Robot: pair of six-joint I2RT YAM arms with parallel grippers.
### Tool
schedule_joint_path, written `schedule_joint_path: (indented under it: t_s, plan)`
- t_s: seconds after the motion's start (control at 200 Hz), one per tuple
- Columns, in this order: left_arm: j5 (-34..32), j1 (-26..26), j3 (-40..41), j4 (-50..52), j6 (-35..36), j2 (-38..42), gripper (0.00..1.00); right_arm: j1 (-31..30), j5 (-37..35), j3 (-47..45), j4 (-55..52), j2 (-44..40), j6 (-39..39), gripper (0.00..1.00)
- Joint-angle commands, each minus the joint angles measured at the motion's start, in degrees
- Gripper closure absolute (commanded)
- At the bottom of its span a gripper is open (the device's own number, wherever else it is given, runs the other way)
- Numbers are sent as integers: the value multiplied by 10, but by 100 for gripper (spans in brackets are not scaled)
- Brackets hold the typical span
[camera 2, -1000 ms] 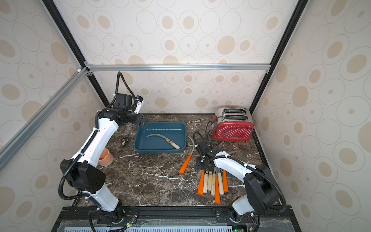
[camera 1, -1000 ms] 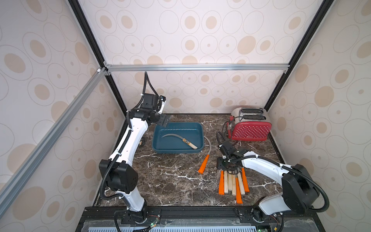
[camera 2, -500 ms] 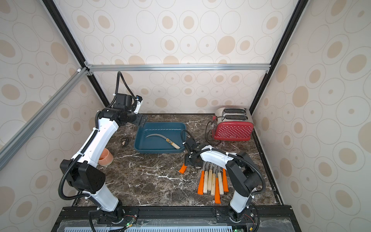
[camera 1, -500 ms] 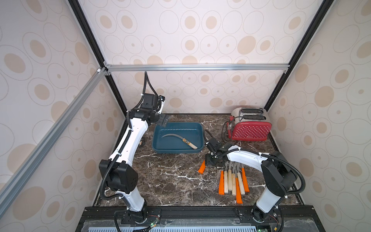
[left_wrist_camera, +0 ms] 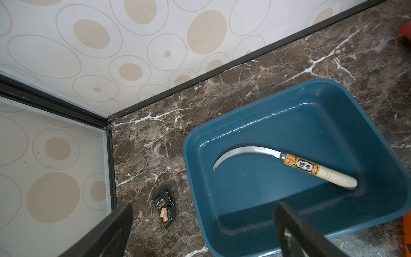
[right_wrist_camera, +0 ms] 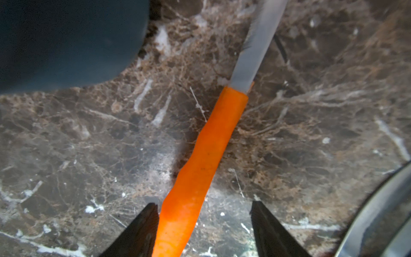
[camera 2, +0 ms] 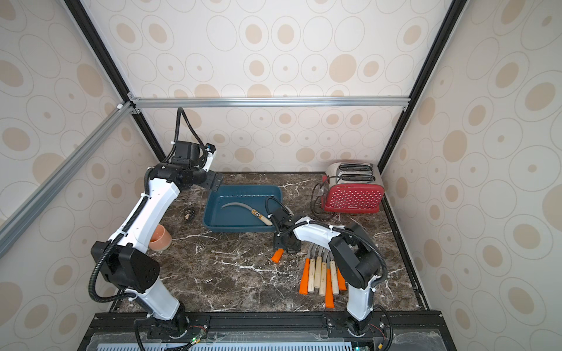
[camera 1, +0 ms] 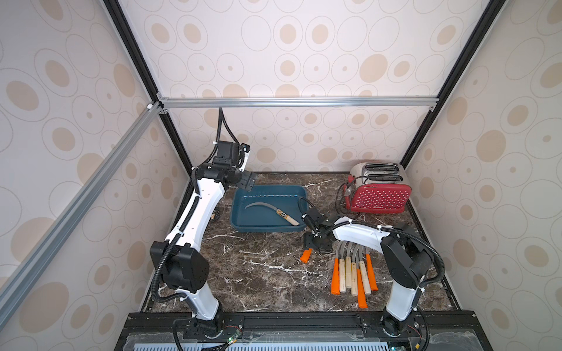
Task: Put small sickles into storage boxes
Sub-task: Pick up the sickle at the center of the board.
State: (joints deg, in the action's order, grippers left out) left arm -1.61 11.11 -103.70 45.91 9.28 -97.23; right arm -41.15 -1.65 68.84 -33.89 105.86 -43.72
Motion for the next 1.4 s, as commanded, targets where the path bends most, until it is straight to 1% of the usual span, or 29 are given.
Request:
schedule_joint_path:
  t_s: [0.0, 0.566, 0.736, 0.926, 1.027, 1.192, 1.397]
  plan:
    - [4, 2, -5, -3, 14, 7, 1, -5, -14, 19, -27, 19, -13, 31]
    - [18, 2, 1, -6, 21, 11, 1, -7, -13, 38, -41, 48, -12, 33]
    - [23, 2, -1, -6, 22, 12, 1, -7, -24, 32, -51, 48, -10, 36]
    - [26, 2, -3, -5, 25, 14, 1, -6, -40, 2, -60, 32, -10, 41]
    - [29, 2, -5, -4, 26, 14, 1, -4, -47, -14, -65, 20, -8, 42]
    - [37, 2, -12, -2, 25, 10, 1, -3, -34, -37, -63, 0, -12, 44]
    - [43, 2, -16, -2, 27, 6, 1, -4, 5, -66, -49, -26, -19, 46]
